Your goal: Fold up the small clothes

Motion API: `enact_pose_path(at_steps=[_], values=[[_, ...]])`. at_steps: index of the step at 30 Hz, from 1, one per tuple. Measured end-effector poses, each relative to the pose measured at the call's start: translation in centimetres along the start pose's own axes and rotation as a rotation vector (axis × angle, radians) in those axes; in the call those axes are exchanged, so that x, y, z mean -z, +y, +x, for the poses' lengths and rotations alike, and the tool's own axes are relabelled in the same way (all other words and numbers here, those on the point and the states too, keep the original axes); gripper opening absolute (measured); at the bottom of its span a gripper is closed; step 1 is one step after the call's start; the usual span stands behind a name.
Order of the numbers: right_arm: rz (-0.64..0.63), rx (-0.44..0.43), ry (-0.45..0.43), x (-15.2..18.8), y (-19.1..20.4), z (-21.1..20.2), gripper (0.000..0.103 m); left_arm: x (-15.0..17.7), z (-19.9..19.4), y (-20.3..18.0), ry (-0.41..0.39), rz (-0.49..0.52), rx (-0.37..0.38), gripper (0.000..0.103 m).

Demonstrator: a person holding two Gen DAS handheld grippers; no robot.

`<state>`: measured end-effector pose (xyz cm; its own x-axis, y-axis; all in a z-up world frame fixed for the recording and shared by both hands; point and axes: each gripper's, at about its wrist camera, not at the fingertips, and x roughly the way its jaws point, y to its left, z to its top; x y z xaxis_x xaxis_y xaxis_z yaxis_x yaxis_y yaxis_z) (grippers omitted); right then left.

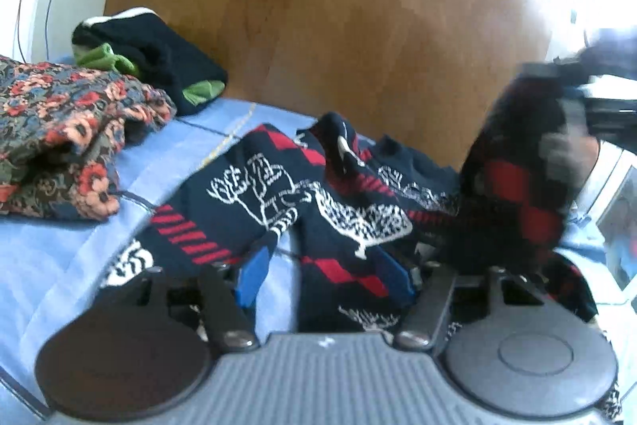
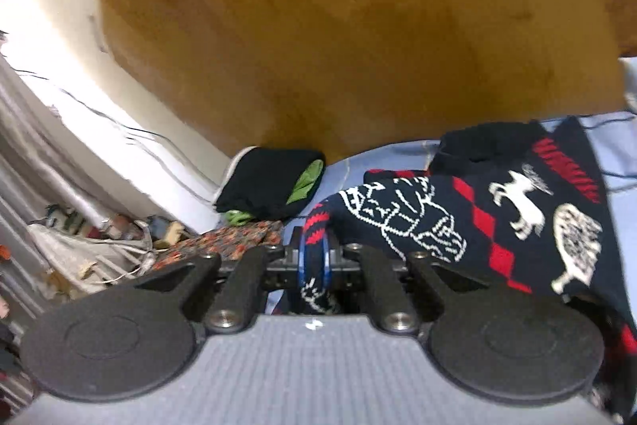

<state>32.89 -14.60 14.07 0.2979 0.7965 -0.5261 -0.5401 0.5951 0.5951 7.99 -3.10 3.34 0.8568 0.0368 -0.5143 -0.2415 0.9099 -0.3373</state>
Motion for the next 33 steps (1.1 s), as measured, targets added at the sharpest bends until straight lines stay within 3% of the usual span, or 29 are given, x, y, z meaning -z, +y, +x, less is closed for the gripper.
enact_pose_path(at_steps=[3, 6, 8, 12, 15, 21, 24, 26, 29, 31, 33], values=[[0.02, 0.068, 0.037, -0.6, -1.1, 3.4, 0.04, -0.4, 0.2, 0.5, 0.007, 0.0, 0.024, 0.063], [0.059, 0.103, -0.007, 0.2, -2.5, 2.0, 0.04, -0.4, 0.0, 0.2, -0.002, 0.013, 0.05, 0.068], [0.055, 0.112, -0.037, 1.4, -4.3, -1.4, 0.04, -0.2, -0.1, 0.0, 0.0, 0.018, 0.079, 0.075], [-0.042, 0.234, -0.085, 6.3, -7.1, -8.6, 0.04, -0.1, 0.2, -0.5, 0.035, 0.006, 0.115, 0.075], [0.009, 0.297, -0.087, 11.6, -10.4, -13.8, 0.04, -0.7, 0.6, -0.8, 0.069, -0.019, 0.15, 0.075], [0.081, 0.322, -0.096, 20.8, -12.5, -18.9, 0.04, -2.0, 2.9, -4.6, 0.13, 0.135, 0.114, 0.07], [0.061, 0.282, -0.099, 23.6, -11.7, -19.2, 0.04, -1.9, 5.1, -6.9, 0.167, 0.233, 0.058, 0.047], [0.009, 0.298, -0.096, 25.3, -11.0, -19.3, 0.037, -1.5, 6.5, -7.5, 0.19, 0.266, 0.035, 0.022], [-0.095, 0.4, -0.119, 27.1, -8.8, -18.9, 0.009, -1.6, 7.6, -7.3, 0.2, 0.249, 0.024, 0.014], [-0.095, 0.397, -0.126, 27.1, -8.5, -19.6, 0.008, -2.3, 7.6, -7.2, 0.192, 0.241, 0.005, 0.013], [-0.08, 0.341, -0.17, 26.2, -8.1, -21.4, 0.007, -3.1, 6.9, -6.8, 0.168, 0.219, 0.005, 0.013]])
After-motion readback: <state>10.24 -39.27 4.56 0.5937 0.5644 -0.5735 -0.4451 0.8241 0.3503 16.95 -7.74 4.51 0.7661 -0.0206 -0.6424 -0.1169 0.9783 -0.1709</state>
